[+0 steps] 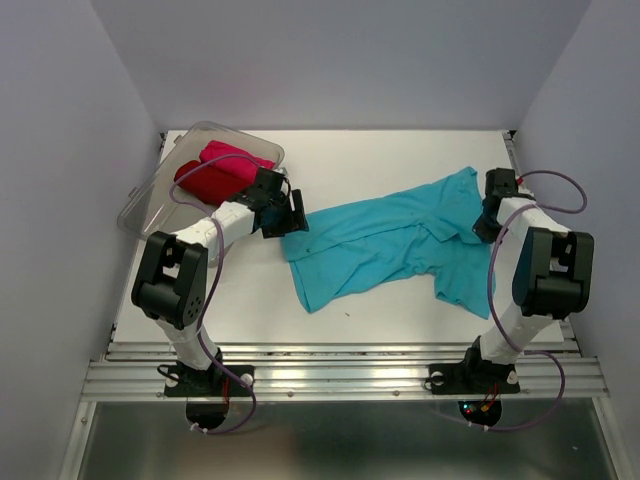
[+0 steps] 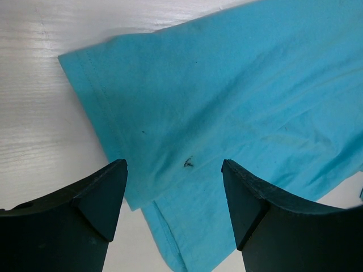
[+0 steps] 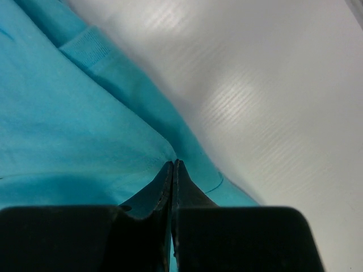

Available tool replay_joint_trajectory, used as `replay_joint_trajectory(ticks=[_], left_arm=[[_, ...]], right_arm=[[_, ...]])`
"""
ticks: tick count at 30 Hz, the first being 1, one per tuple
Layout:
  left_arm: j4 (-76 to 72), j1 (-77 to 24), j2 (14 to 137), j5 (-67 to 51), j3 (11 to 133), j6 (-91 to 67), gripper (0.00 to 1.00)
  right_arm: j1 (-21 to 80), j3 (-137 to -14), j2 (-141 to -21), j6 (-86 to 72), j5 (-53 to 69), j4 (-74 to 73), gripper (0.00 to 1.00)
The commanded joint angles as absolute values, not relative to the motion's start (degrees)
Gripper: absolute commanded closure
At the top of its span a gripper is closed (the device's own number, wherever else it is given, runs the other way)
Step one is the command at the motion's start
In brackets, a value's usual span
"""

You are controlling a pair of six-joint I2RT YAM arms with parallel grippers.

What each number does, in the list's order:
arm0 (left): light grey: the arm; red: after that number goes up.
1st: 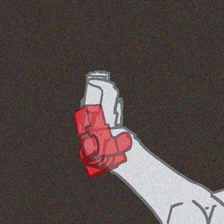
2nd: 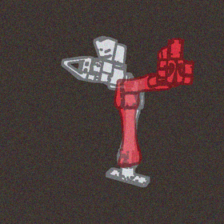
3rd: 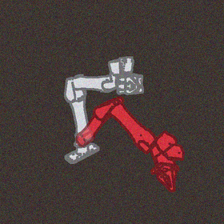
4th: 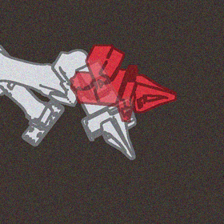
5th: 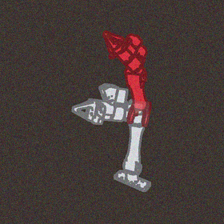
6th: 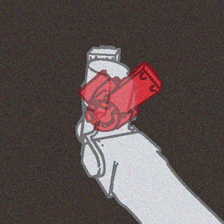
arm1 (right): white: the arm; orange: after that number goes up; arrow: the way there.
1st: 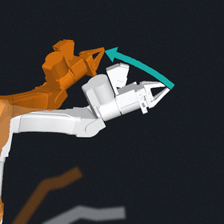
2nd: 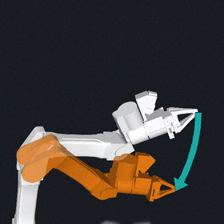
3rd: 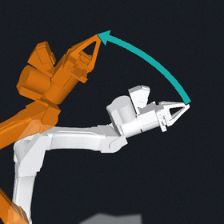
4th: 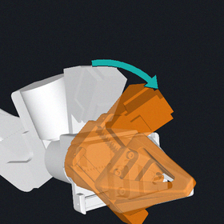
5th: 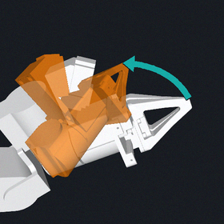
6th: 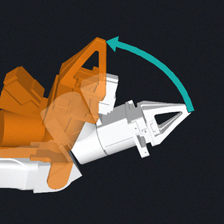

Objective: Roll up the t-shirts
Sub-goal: Fold the T-shirt at the center of the board.

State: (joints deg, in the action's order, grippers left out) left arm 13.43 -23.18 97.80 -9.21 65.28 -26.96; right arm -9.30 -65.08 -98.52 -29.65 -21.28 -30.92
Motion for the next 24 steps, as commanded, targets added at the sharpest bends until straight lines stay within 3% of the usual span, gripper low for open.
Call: replay_joint_trajectory(ticks=[1,3,5,7,12,21,24], left_arm=[[15.2,-23.4,98.2,-9.3,68.6,-25.6,0.21],[15.6,-23.5,98.9,-9.4,69.3,-25.5,0.21],[16.0,-23.5,99.7,-9.7,70.4,-25.1,0.21],[16.2,-23.5,100.0,-9.9,70.8,-25.0,0.21],[16.3,-23.5,100.7,-9.8,71.9,-24.7,0.21],[17.0,-23.5,102.1,-10.1,74.1,-24.5,0.21],[17.1,-23.5,102.7,-10.0,74.4,-24.4,0.21]], right_arm=[[-9.6,-62.0,-98.0,-30.4,-24.9,-30.9,0.99],[-9.6,-61.5,-97.6,-30.5,-24.9,-31.0,0.92],[-9.6,-62.1,-96.9,-30.5,-24.6,-31.1,0.67],[-9.6,-63.7,-96.6,-30.2,-24.2,-31.0,0.62],[-9.6,-77.6,-100.5,-28.8,-21.4,-31.3,0.60],[-9.6,-106.5,-121.7,-27.4,-14.2,-35.9,0.59],[-9.6,-111.2,-126.9,-27.5,-13.4,-37.4,0.58]])
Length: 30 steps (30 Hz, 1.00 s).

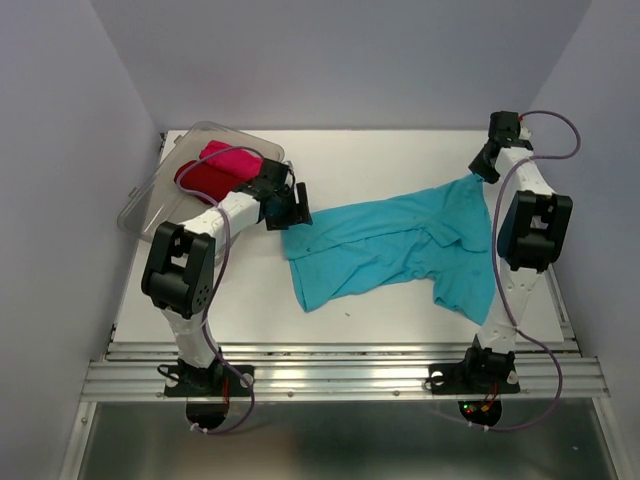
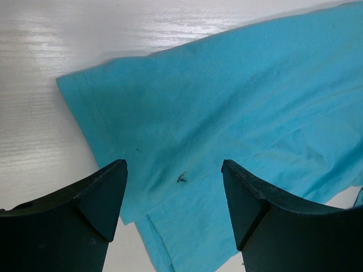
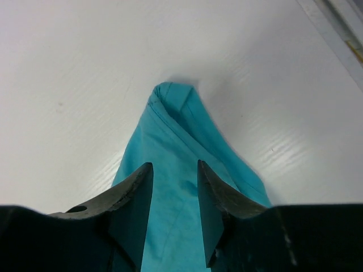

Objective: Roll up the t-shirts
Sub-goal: Fold the T-shirt at the center of the board.

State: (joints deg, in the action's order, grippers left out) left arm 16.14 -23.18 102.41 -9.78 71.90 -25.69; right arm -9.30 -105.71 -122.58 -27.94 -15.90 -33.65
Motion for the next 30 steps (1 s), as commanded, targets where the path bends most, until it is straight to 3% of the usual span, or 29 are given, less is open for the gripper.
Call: replay_joint_trajectory(ticks=[1,7,12,16,20,30], left_arm=[[17.1,-23.4,102.7,-10.0,74.4,-24.4,0.21],[17.3,-23.4,103.2,-9.9,74.4,-24.4,0.21],[17.1,-23.4,102.9,-9.8,74.0,-24.6,0.21],[16.9,-23.4,102.8,-9.8,73.6,-24.9,0.21],[16.8,-23.4,102.7,-9.8,73.4,-24.9,0.21],[16.7,-23.4,102.7,-10.1,73.5,-24.7,0.21]], right_arm=[[-9.6,-112.1,-127.9,-27.4,-12.8,-37.5,0.56],[-9.6,-115.4,-131.4,-27.2,-12.9,-38.4,0.57],[-9.6,-114.4,-131.3,-27.3,-13.8,-38.5,0.71],[-9.6,-111.6,-129.6,-28.0,-15.8,-37.9,0.88],[-9.6,-107.9,-126.0,-28.3,-16.7,-36.0,0.97],[-9.6,-97.9,-118.0,-28.7,-17.8,-33.4,0.98]])
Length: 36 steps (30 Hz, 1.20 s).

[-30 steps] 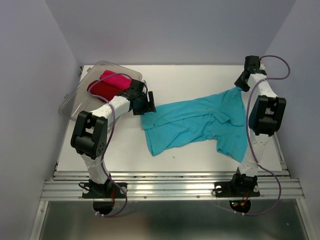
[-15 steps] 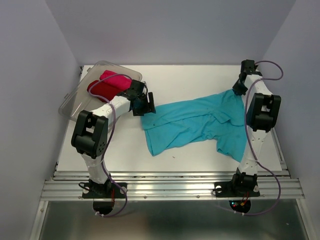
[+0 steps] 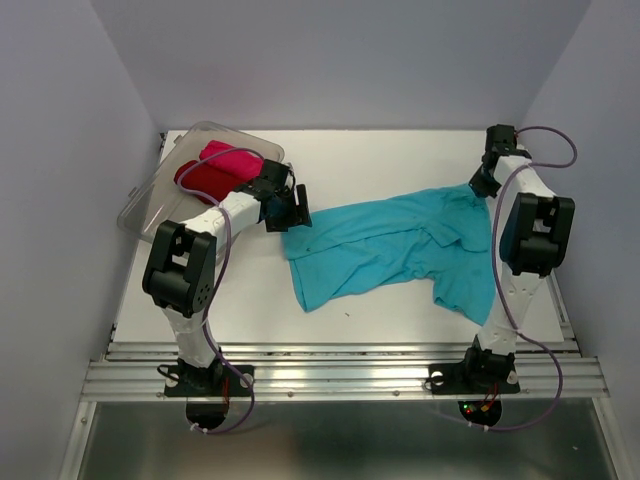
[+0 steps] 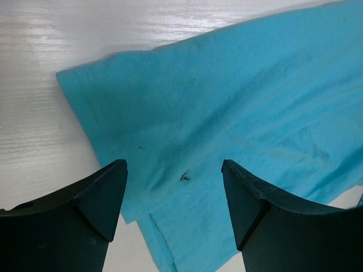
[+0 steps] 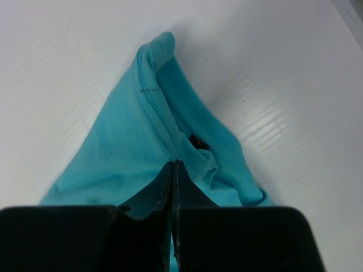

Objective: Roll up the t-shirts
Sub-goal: Fold the T-shirt at the center of the board.

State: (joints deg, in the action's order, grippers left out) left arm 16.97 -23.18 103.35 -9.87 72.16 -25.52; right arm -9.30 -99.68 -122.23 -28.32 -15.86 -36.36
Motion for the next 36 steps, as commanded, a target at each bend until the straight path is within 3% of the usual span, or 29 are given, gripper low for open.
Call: replay_joint_trajectory(ticks=[1,6,7,8,9,24,36], left_arm=[[16.6,-23.4,102.7,-10.0,73.4,-24.7,0.21],[16.5,-23.4,102.1,-10.1,72.9,-24.5,0.21],[16.3,-23.4,102.0,-10.2,72.7,-24.5,0.21],[16.2,-23.4,102.0,-10.5,72.6,-24.5,0.21],[16.1,-23.4,102.0,-10.5,72.5,-24.5,0.21],[15.3,-23.4,100.7,-11.3,71.2,-24.3,0.21],[14.5,-23.4,100.0,-12.0,70.4,-24.1,0.21]], right_arm=[[-9.6,-96.9,-117.7,-28.8,-17.9,-33.4,0.98],[-9.6,-94.4,-115.4,-28.8,-19.7,-33.0,0.94],[-9.6,-94.0,-115.4,-28.6,-20.4,-33.0,0.87],[-9.6,-94.0,-115.8,-28.4,-20.8,-33.1,0.66],[-9.6,-93.9,-115.9,-28.3,-21.1,-33.4,0.62],[-9.6,-71.9,-94.4,-30.7,-22.3,-31.2,0.56],[-9.6,-64.7,-92.3,-32.8,-13.2,-33.1,0.55]])
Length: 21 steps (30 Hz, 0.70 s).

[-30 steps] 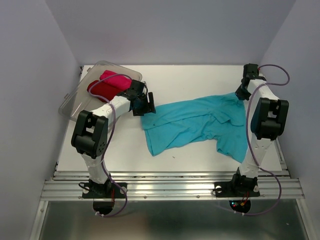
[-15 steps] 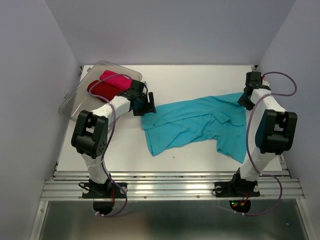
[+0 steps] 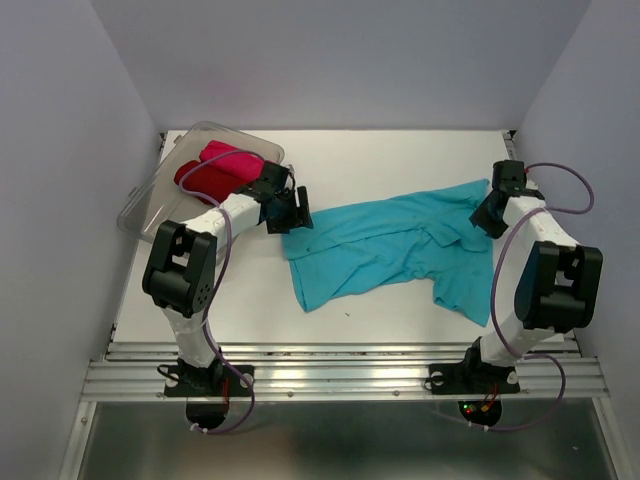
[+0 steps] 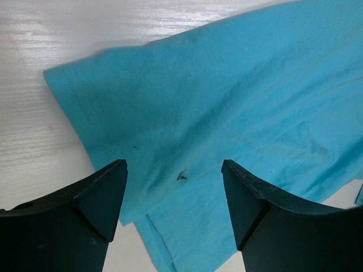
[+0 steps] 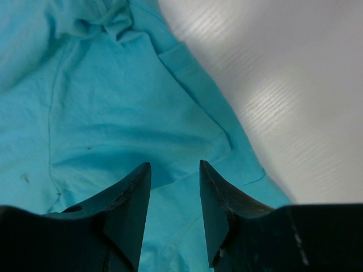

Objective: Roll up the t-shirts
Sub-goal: Fold the T-shirt at the center of the board.

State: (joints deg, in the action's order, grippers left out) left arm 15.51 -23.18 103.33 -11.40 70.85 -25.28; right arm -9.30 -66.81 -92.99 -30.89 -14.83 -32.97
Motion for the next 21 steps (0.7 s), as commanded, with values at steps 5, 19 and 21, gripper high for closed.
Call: replay_joint_trajectory(ticks=[5,19,21], left_arm=[[14.4,-23.4,100.0,-12.2,70.0,-24.0,0.21],[14.0,-23.4,100.0,-12.5,69.8,-24.1,0.21],[14.0,-23.4,100.1,-12.6,69.8,-24.2,0.21]], right_arm=[[-10.1,-62.8,-93.8,-35.2,-6.8,-30.3,0.55],[-10.1,-61.4,-97.1,-39.0,3.5,-26.1,0.54],[-10.1,-61.4,-97.4,-38.9,3.6,-26.0,0.57]])
